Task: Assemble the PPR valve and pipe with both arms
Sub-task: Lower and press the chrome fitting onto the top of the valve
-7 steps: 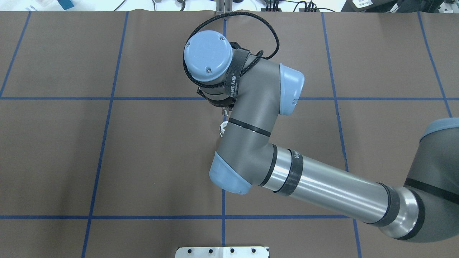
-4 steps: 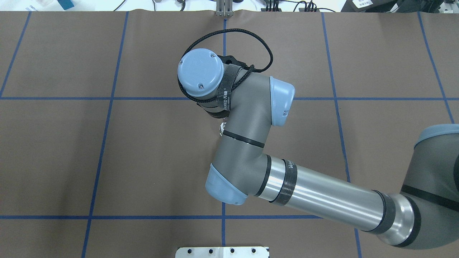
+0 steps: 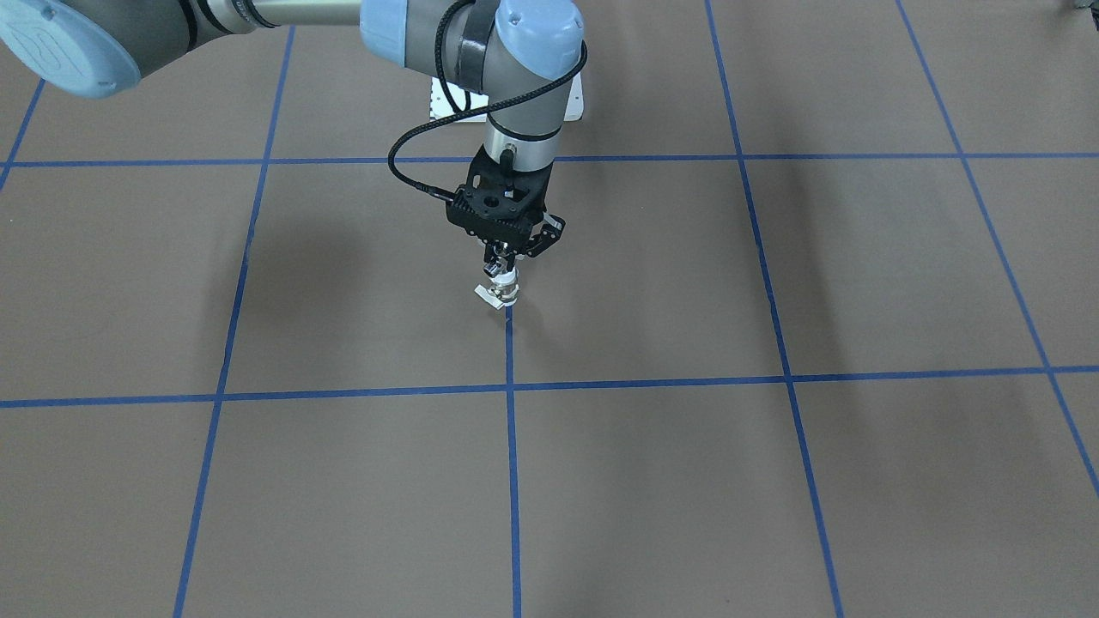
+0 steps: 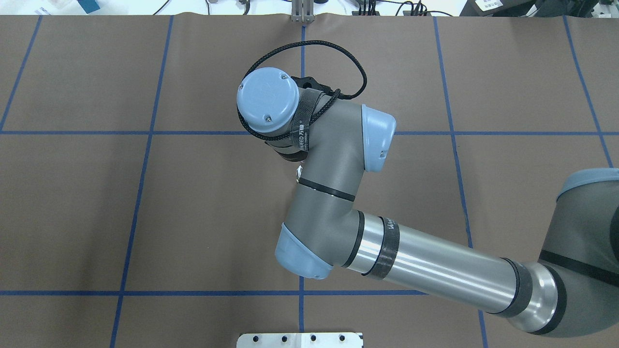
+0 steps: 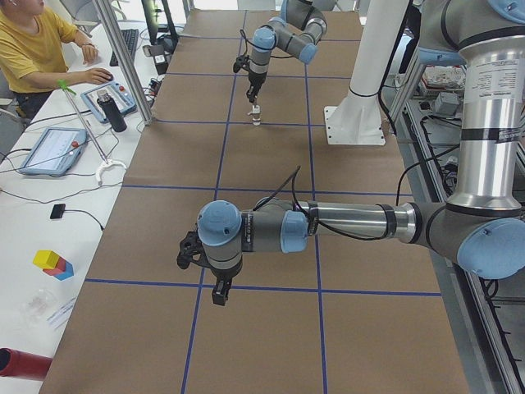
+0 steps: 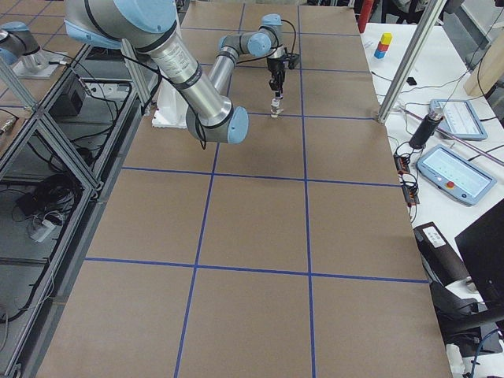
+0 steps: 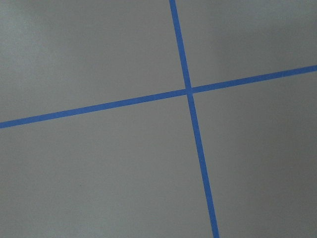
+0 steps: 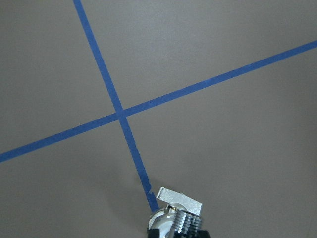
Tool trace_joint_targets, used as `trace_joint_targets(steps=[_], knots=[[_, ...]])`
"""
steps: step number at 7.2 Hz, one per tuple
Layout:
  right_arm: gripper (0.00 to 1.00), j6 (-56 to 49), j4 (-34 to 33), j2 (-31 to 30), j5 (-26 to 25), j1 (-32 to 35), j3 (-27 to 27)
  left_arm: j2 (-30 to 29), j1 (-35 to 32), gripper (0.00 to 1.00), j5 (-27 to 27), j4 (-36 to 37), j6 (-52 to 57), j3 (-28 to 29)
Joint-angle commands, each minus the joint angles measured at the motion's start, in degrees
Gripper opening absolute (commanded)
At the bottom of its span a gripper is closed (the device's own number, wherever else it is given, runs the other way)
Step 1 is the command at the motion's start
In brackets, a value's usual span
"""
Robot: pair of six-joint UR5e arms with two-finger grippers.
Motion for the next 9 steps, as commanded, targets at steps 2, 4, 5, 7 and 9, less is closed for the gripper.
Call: trace_joint_targets(steps=[2,4,5,7,9], knots=[[0.00,0.0,0.0,-0.1,0.0,0.0,0.3,0.0,0.3,1.00,0.0,-0.1,0.0,0.0],[0.00,0.0,0.2,-0.2,0.0,-0.4,0.2,0.0,0.3,1.00,0.0,0.0,0.0,0.0],[0.00,0.0,0.2,0.0,0.0,-0.5,0.1,-0.1,0.3,1.00,0.0,0.0,0.0,0.0],[0.00,0.0,0.4,-0.4,0.0,-0.8,-0.2,-0.1,0.4,1.00,0.0,0.0,0.0,0.0],[0.00,-0.1,0.4,-0.7,-0.8,-1.1,-0.3,-0.1,0.3,1.00,0.0,0.0,0.0,0.0]])
